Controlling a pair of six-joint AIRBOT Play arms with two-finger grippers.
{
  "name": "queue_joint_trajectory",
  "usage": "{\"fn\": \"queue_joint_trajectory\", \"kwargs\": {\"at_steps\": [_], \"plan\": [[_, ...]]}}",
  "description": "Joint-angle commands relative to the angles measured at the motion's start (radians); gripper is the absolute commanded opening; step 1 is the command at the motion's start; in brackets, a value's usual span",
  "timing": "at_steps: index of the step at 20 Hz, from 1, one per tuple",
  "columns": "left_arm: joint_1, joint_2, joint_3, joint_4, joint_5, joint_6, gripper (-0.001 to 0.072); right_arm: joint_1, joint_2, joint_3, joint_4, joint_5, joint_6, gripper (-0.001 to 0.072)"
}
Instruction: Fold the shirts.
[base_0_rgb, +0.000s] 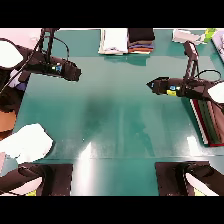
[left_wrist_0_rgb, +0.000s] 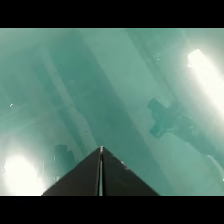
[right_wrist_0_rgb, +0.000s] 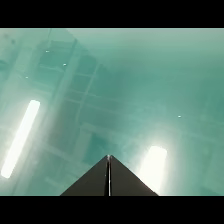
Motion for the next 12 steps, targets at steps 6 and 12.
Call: {"fn": "queue_joint_trajectory", "kwargs": {"at_steps": [6, 12], "plan": [[0.0, 0.001, 0.0, 0.0, 0.0, 0.0, 0.0022, 0.001, 0.0, 0.0, 0.001, 0.0, 0.0, 0.0017], [0.0, 0.001, 0.0, -0.015, 0.015, 0.0, 0.0022, 0.001, 0.0, 0.0, 0.001, 0.001, 0.0, 0.0017]]}}
